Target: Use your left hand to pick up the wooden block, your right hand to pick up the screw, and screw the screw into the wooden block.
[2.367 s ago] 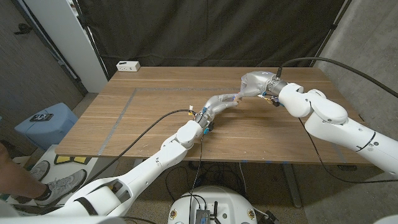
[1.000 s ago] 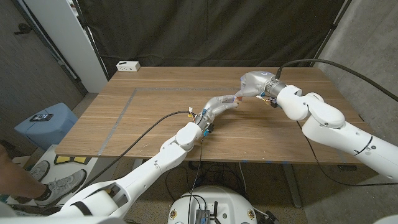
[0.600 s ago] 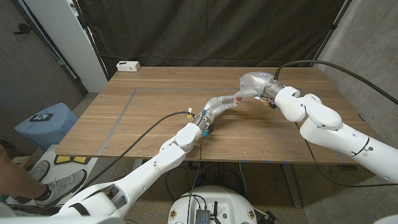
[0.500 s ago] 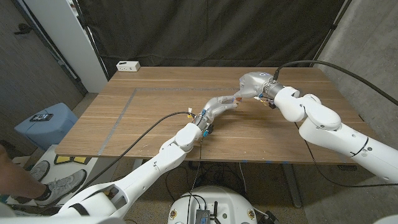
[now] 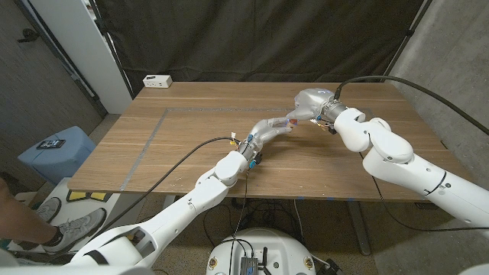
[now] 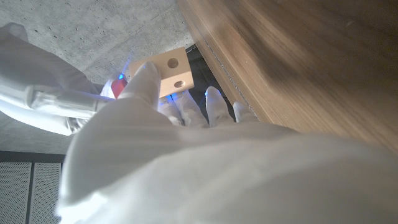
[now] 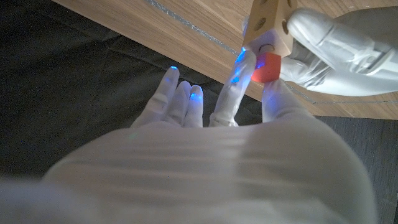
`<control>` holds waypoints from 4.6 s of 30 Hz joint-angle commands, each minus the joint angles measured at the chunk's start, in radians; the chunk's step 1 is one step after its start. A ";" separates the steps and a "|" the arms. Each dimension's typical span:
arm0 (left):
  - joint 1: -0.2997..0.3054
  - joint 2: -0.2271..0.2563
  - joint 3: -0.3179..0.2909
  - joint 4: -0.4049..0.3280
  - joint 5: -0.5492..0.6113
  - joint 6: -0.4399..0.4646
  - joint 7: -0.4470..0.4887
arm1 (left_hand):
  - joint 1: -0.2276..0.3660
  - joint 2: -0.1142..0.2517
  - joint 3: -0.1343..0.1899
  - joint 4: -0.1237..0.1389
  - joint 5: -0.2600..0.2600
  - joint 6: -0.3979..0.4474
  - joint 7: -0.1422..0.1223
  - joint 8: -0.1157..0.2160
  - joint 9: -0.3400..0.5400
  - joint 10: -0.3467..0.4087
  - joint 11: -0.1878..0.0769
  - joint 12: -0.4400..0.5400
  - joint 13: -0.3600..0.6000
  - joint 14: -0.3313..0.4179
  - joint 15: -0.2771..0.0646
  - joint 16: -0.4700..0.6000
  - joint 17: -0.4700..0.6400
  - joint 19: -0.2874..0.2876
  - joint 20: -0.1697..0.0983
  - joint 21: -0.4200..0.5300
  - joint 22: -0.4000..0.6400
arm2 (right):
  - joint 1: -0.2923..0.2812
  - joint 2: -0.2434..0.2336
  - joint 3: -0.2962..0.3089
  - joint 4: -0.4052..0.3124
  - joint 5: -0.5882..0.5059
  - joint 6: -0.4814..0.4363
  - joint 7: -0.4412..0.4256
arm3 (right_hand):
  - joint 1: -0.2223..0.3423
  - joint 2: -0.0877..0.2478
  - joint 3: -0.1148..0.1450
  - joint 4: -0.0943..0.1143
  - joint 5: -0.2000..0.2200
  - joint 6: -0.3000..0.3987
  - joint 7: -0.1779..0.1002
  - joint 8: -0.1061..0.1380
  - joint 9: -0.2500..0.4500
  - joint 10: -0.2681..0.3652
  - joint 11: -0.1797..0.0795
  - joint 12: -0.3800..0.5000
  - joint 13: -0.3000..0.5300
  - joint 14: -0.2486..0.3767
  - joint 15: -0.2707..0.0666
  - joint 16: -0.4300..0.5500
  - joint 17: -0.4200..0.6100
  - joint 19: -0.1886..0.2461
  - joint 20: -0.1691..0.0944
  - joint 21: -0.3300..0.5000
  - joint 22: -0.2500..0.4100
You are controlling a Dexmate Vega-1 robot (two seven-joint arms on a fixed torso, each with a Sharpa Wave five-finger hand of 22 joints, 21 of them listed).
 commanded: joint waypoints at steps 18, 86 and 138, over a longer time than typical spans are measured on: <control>0.010 0.006 -0.004 -0.012 -0.005 0.009 0.004 | 0.000 0.015 0.009 -0.001 0.005 0.009 0.004 0.007 0.001 0.007 -0.003 0.005 0.002 0.003 -0.064 0.002 0.002 0.003 0.009 0.003 0.003 | -0.016 0.037 -0.002 0.012 -0.002 -0.040 -0.046 | -0.029 0.020 -0.013 0.012 0.000 0.106 -0.001 -0.004 -0.041 0.065 -0.004 0.014 -0.018 0.047 -0.011 0.011 -0.004 0.024 -0.012 0.004 0.001; 0.048 -0.003 -0.045 -0.066 -0.120 0.048 0.000 | -0.007 0.010 0.007 0.000 0.003 0.017 -0.002 0.010 0.002 0.006 -0.004 0.004 0.002 0.001 -0.064 0.002 0.003 -0.002 0.006 0.002 0.004 | -0.219 0.053 0.246 -0.088 0.441 -0.093 -0.371 | -0.171 0.031 -0.079 0.026 0.003 -0.298 0.077 -0.255 -0.032 0.016 0.033 -0.032 -0.026 0.019 0.029 -0.020 -0.006 -0.015 0.011 -0.010 0.001; -0.041 -0.024 -0.041 -0.037 -0.292 0.213 -0.132 | -0.016 0.007 0.003 0.001 0.003 0.016 -0.001 0.008 0.002 0.000 -0.004 0.003 0.003 -0.009 -0.056 0.000 0.003 -0.015 0.009 -0.001 0.004 | -0.332 0.165 0.402 0.038 0.914 0.172 -0.578 | -0.167 0.059 -0.079 0.014 0.007 -0.396 0.073 -0.359 -0.042 -0.038 0.045 -0.050 -0.025 -0.029 0.046 -0.036 -0.009 -0.068 0.023 -0.014 0.000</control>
